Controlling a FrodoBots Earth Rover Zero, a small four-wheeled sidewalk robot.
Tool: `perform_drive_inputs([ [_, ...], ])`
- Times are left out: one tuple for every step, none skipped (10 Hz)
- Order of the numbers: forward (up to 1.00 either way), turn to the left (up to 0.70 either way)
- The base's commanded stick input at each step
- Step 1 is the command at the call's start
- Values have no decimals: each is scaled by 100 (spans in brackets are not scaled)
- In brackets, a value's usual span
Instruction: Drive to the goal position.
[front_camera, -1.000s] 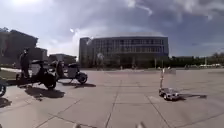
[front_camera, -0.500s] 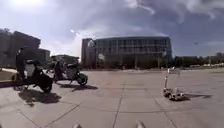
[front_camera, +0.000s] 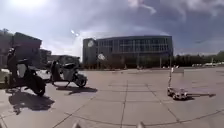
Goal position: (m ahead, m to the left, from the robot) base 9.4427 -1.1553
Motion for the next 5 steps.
perform_drive_inputs([
  [70,-5],
  [70,-5],
  [70,-5],
  [70,-5],
  [70,-5],
])
